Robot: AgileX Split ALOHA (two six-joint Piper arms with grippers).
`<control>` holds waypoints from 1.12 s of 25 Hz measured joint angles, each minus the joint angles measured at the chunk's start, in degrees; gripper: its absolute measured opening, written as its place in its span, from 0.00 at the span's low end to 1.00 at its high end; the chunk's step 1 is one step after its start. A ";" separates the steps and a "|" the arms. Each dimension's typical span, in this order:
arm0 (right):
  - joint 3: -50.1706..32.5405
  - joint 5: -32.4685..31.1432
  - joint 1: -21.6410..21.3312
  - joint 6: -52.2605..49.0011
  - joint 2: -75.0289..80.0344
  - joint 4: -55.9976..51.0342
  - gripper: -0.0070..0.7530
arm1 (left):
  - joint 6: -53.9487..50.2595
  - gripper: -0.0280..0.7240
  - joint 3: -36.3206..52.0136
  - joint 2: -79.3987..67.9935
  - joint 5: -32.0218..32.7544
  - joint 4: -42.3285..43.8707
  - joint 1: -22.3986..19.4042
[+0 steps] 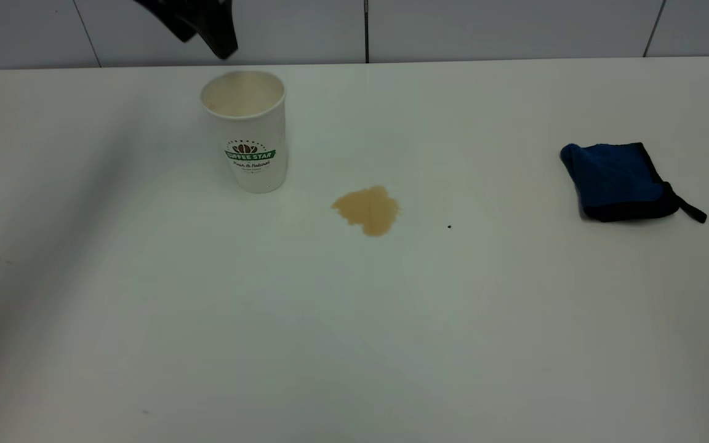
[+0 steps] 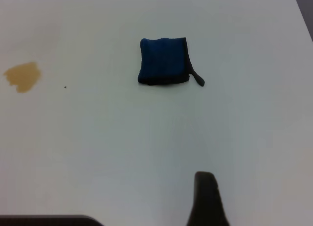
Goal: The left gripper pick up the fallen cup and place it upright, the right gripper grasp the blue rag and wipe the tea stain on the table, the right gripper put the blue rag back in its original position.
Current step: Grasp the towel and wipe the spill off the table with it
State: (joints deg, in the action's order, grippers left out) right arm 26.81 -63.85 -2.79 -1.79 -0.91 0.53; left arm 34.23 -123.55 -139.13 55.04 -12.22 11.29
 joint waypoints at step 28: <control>0.00 0.00 0.00 0.00 0.00 -0.05 0.77 | -22.36 0.36 37.96 47.74 11.85 8.54 0.00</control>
State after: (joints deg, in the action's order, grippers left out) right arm 26.81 -63.85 -2.79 -1.79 -0.91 0.48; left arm 11.87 -85.59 -91.39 66.89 -3.68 11.29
